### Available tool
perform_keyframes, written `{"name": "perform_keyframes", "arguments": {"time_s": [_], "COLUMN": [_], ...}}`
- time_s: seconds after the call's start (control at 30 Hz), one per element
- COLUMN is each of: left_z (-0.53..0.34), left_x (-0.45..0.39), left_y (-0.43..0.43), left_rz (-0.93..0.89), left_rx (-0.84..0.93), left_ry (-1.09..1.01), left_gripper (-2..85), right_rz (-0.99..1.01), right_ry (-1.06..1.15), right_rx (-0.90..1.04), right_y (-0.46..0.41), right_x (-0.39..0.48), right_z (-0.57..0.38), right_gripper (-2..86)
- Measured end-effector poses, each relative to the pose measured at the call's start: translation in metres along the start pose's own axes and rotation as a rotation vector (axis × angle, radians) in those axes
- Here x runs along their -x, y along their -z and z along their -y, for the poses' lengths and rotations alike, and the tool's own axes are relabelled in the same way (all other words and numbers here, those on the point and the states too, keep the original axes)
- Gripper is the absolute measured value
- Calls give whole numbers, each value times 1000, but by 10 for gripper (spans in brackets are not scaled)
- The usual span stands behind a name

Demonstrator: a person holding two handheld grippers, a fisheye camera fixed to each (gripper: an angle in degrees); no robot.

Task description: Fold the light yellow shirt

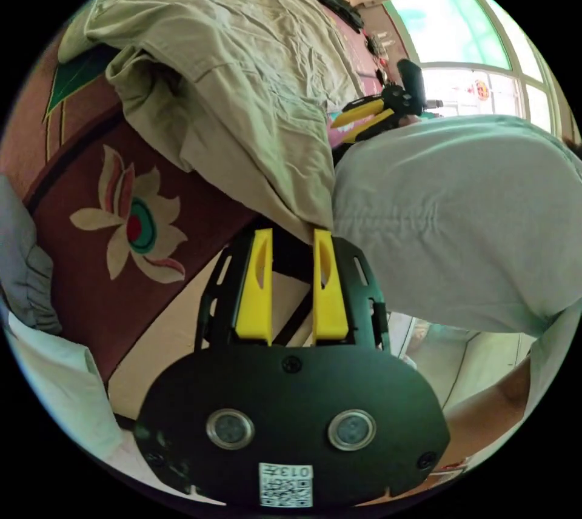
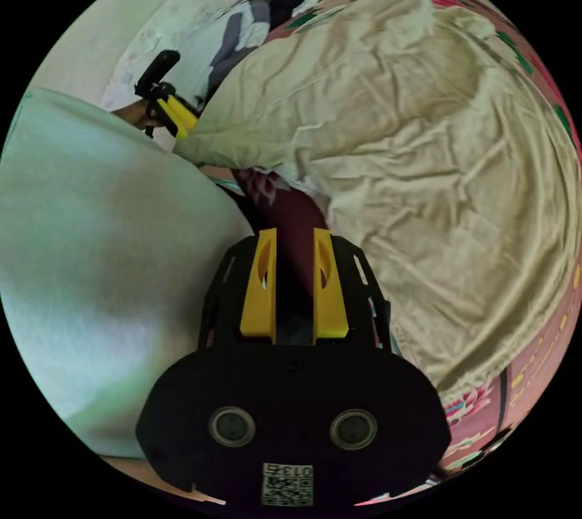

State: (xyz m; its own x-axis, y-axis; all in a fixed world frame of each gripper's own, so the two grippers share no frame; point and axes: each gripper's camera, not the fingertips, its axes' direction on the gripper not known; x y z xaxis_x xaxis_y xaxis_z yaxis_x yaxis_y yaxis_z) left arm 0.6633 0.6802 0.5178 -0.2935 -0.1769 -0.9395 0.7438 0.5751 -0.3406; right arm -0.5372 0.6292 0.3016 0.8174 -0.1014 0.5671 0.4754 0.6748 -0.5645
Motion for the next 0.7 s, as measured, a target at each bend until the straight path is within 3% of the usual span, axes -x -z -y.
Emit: {"name": "perform_keyframes", "arguments": {"time_s": [0.13,0.3,0.37,0.43,0.5,0.57,0.6,0.67,0.7], "left_z": [-4,21,49,68,83,99,101,94,89], "left_x": [-15,-27,-20,-20,-38,-48,-44,-8,4], "left_y": [-1,-11,-19,-11,20,85,103,168,180], "left_rz": [-25,-3,82,-14,-159,-173,-161,-164,-169], "left_rx": [76,54,84,66,-58,-300,-383,-721,-790], "left_ry": [-59,-144,-113,-112,-210,-266,-253,-122,-71], "left_gripper": [118,127,81,37,28,25,24,31,33], "right_rz": [72,200,254,304,354,336,317,262,245], "right_ry": [-24,-120,-153,-185,-154,-183,-231,-464,-524], "right_rx": [55,-67,-81,-94,-205,-429,-496,-735,-781], "right_y": [-45,-56,-57,-42,-2,66,81,125,131], "right_x": [-6,-14,-15,-18,-20,-44,-56,-112,-125], "right_z": [36,70,89,101,106,99,95,75,69], "right_gripper": [96,76,28,17,13,17,20,36,45]}}
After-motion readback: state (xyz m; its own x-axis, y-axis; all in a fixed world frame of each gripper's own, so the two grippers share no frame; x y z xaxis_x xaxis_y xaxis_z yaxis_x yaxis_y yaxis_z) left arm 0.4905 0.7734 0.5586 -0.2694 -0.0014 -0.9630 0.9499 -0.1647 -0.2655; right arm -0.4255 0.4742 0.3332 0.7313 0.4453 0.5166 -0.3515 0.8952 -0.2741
